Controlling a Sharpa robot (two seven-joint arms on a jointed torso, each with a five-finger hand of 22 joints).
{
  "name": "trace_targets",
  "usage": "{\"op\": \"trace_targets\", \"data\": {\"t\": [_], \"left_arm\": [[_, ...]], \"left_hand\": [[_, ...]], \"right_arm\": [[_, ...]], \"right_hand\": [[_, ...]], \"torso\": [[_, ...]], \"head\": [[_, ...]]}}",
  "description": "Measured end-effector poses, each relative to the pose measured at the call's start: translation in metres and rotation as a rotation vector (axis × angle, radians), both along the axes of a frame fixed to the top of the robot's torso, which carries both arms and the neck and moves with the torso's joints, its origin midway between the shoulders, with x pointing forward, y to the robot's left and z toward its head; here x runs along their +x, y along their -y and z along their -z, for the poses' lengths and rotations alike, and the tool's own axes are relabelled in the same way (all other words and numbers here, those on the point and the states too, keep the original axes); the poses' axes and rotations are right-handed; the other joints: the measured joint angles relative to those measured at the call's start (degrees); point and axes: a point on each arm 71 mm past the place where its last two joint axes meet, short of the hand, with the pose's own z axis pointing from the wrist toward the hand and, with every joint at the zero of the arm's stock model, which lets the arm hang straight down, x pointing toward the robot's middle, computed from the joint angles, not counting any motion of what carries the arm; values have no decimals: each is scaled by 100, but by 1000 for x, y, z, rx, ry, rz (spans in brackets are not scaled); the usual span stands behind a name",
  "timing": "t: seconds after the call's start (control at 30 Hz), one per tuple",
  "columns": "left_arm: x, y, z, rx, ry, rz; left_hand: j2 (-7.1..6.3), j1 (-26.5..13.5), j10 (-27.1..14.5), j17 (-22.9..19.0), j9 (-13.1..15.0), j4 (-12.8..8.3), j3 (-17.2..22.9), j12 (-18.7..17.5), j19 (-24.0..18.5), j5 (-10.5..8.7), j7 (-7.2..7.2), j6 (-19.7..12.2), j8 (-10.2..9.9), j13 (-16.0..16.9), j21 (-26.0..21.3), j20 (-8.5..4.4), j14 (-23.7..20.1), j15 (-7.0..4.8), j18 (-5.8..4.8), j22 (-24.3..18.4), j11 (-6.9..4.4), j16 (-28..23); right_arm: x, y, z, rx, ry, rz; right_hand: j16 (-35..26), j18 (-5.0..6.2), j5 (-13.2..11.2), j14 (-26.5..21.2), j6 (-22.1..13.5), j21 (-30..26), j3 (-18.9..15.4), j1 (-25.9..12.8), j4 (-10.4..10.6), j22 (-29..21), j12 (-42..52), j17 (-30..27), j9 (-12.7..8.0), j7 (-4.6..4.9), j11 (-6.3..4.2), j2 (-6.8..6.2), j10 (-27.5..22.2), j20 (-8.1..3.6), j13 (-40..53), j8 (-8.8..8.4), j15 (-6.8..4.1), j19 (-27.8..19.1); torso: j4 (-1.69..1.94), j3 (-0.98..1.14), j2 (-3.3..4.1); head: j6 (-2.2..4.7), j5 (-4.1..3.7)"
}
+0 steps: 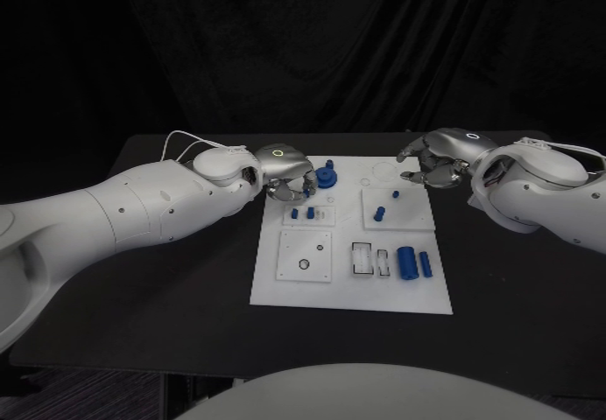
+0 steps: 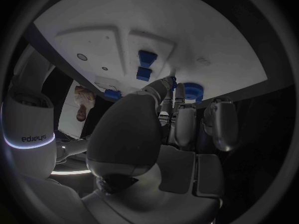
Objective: Assemble the parts on the task board
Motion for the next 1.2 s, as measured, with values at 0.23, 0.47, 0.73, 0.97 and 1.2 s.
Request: {"op": "trace_targets", "data": {"t": [0.23,0.47,0.73,0.97,1.2], "left_arm": [[0,1,1,5,-6,-2],[1,1,2,9,-11,-5],[1,0,2,11,-14,-7],[1,0,3,12,-16,-11],[2,-3,4,18,-20,-25]], "left_hand": [[-4,-4,49,-24,0,0,0,-18,0,-16,21,-21,-1,0,-5,0,-21,-21,0,0,-11,-22],[1,1,59,-43,-6,0,0,-19,-20,-26,21,-21,-23,-1,-27,20,-42,0,0,0,-20,-22],[12,13,59,-92,-5,0,0,-22,-41,-28,15,-27,-40,-1,-72,-1,-66,-18,0,0,-20,-55],[-1,48,59,-92,-90,-18,18,-108,-62,-17,-64,-437,-234,3,-75,20,-97,14,0,3,-20,-67],[-41,67,-528,-88,-475,42,10,-454,-103,-440,-450,-1557,-235,14,-183,21,-138,108,0,5,141,-92]], "right_arm": [[0,0,0,-1,-1,0],[0,0,0,-1,-2,0],[1,-1,0,-2,-3,-1],[1,-1,0,-2,-4,-2],[1,-1,0,-2,-4,-2]], "right_hand": [[0,0,0,0,0,0,0,0,0,0,0,0,0,0,0,0,0,0,0,0,0,0],[0,-1,0,0,0,0,0,0,0,-1,0,0,1,0,0,0,0,0,0,0,0,0],[0,0,0,0,0,0,23,0,-24,-1,0,0,-13,0,0,0,0,0,5,0,0,0],[0,-1,0,0,0,0,24,0,-24,-2,0,0,-12,0,0,0,0,0,4,0,0,0],[-23,-1,0,0,0,-20,23,0,-24,-2,0,0,-12,0,0,0,0,0,3,0,0,0]], "torso": [[-2,0,-4],[-3,-1,-7],[-3,-2,-7],[-3,-2,-8],[1,-3,-10]], "head": [[0,4],[0,2],[0,1],[0,2],[0,-3]]}}
